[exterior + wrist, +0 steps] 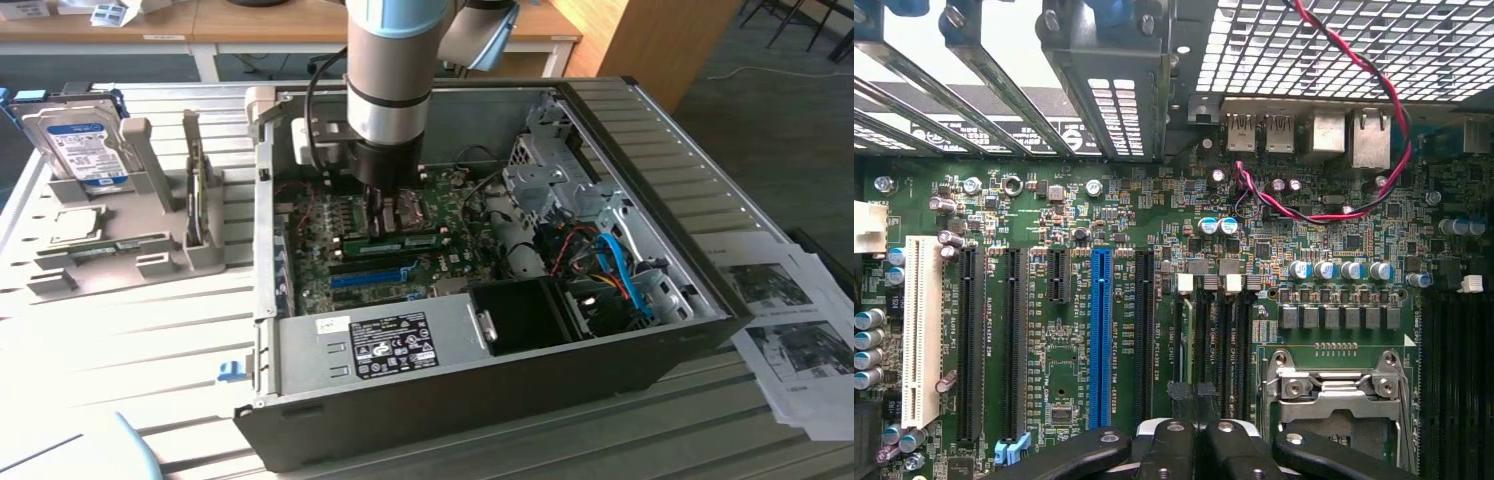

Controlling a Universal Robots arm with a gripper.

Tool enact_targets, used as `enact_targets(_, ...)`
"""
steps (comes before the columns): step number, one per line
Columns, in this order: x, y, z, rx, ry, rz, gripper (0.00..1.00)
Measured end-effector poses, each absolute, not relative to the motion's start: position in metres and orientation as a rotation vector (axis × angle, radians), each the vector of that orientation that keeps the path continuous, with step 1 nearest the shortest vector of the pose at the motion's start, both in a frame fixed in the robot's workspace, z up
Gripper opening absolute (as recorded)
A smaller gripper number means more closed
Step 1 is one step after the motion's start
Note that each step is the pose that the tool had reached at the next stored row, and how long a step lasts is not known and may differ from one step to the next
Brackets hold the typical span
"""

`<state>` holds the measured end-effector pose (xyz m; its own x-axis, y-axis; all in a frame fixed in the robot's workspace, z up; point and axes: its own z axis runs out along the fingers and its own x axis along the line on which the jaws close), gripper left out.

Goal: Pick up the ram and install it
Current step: 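Press down the ram until it locks into place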

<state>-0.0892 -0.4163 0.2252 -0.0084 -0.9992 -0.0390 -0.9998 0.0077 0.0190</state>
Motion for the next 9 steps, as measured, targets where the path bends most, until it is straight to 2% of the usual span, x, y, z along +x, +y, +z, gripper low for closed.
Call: enact_targets(9, -0.0892, -0.4163, 0.2248, -2.202, 2.22, 0.064, 0.1)
